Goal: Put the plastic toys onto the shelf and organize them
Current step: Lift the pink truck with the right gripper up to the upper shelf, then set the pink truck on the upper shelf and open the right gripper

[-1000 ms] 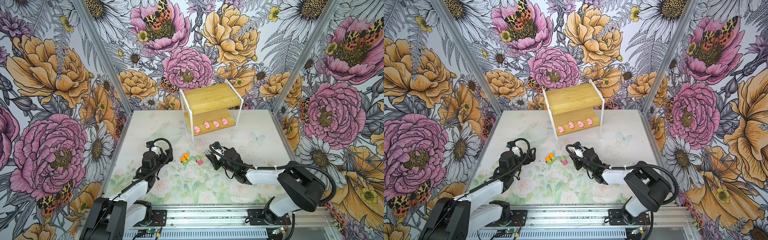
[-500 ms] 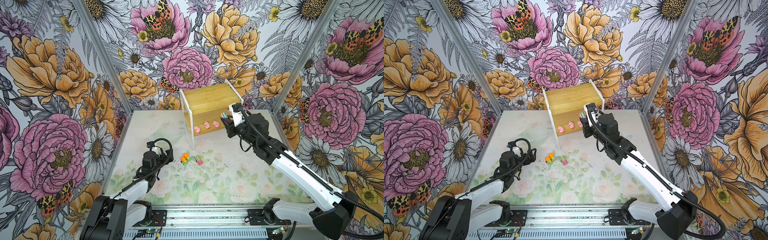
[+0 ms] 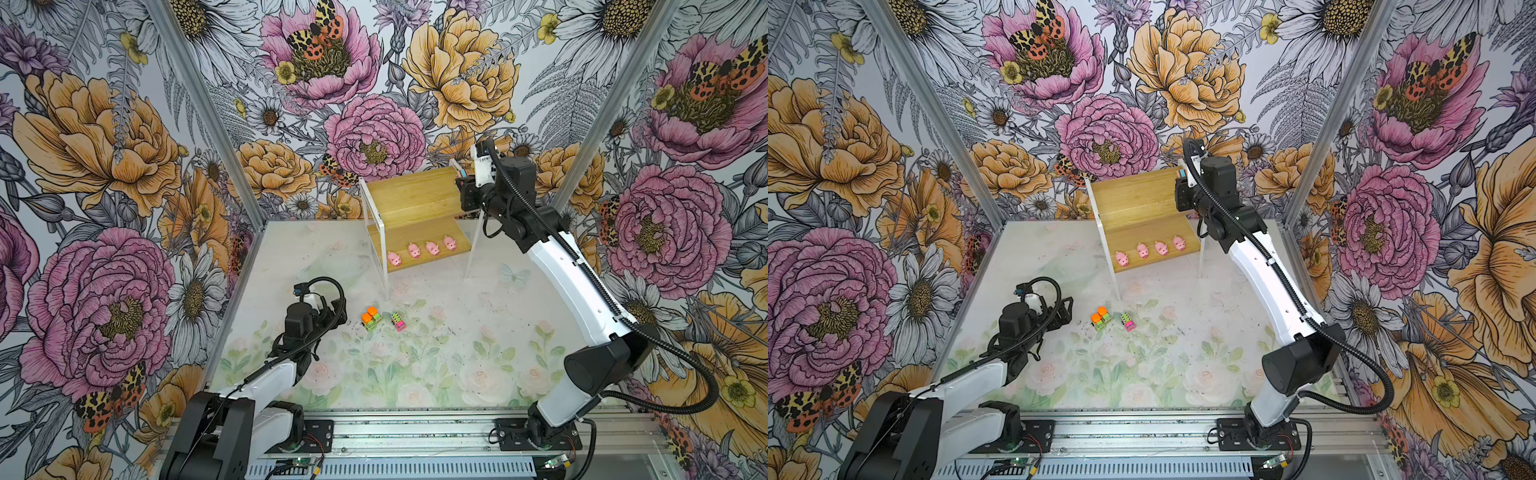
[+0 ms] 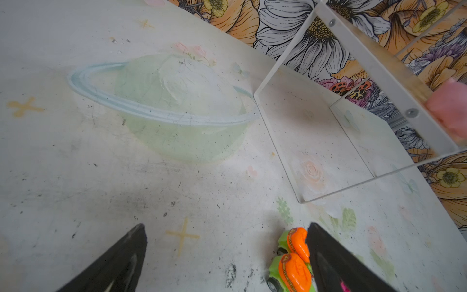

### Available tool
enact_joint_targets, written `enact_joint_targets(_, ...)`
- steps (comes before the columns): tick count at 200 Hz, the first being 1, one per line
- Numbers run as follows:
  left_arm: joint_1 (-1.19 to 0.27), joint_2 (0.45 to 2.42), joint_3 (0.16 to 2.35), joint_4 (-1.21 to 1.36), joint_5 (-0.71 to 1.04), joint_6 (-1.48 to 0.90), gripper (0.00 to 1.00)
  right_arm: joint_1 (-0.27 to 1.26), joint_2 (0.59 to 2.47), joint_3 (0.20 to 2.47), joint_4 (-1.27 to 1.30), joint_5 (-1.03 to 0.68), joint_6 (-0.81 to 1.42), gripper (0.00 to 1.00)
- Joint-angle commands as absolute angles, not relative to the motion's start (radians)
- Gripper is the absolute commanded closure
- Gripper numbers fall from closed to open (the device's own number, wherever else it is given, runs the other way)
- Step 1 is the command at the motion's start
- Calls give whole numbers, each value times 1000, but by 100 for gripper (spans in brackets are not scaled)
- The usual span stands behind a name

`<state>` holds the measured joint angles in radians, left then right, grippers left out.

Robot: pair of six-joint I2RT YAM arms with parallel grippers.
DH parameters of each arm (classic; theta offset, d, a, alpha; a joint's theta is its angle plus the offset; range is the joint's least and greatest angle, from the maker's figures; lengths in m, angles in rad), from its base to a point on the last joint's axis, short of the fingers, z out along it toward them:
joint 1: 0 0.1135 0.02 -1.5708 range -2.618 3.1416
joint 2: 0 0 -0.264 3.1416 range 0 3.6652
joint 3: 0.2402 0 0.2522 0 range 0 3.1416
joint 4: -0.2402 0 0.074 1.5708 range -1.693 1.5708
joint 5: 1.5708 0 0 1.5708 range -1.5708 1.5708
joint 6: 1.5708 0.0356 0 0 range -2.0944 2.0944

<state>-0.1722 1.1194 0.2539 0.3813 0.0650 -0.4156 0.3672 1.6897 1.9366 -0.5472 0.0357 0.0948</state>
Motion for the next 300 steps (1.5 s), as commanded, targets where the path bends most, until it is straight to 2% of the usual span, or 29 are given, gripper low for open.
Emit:
enact_joint_targets(1, -161, 1113, 261, 397, 103, -399, 1, 351, 1722, 2003, -615, 11, 127, 74)
enact_joint_targets(155, -161, 1141, 275, 397, 129, -390, 1, 337, 1807, 2000, -626, -34, 132, 72)
enact_joint_targets(176, -161, 1141, 276, 397, 129, -390, 1, 337, 1808, 1998, -626, -32, 132, 68)
enact_joint_targets(216, -162, 1142, 276, 397, 128, -391, 1, 337, 1803, 1996, -624, -32, 129, 56)
enact_joint_targets(300, -162, 1142, 276, 397, 127, -392, 1, 337, 1768, 1990, -623, -21, 101, 42)
